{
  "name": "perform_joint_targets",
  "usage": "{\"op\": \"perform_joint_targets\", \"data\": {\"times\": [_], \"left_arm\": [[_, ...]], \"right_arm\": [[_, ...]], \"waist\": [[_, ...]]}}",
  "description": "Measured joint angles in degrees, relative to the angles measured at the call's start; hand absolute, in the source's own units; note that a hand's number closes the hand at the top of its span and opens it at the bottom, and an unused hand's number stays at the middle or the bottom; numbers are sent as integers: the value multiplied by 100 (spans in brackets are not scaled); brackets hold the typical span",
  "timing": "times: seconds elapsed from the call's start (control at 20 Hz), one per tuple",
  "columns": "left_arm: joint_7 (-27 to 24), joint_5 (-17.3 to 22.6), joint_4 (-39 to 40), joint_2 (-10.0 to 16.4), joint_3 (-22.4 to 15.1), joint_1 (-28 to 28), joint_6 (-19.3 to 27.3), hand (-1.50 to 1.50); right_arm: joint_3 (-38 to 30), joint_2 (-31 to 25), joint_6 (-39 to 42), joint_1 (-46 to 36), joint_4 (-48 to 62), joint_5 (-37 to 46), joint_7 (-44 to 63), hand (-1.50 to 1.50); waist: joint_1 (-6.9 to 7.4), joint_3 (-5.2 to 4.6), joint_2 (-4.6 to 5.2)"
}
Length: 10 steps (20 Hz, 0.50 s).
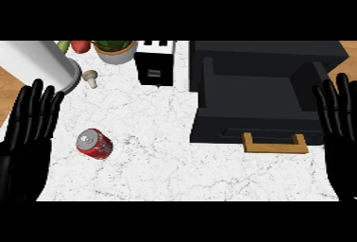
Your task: Pick up the can, place it into the drawer and close the drawer
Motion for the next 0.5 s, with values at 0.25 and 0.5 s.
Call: {"op": "perform_joint_targets", "data": {"times": [0.25,0.5], "left_arm": [[-287,1081,-59,336,-279,-43,-1175,-150],[91,1924,199,1267,-375,238,-2473,-150]], "right_arm": [[43,-45,-20,-56,-61,146,33,-150],[-113,-31,-151,226,226,140,596,-150]], "waist": [[-77,202,46],[-102,266,92]]}}
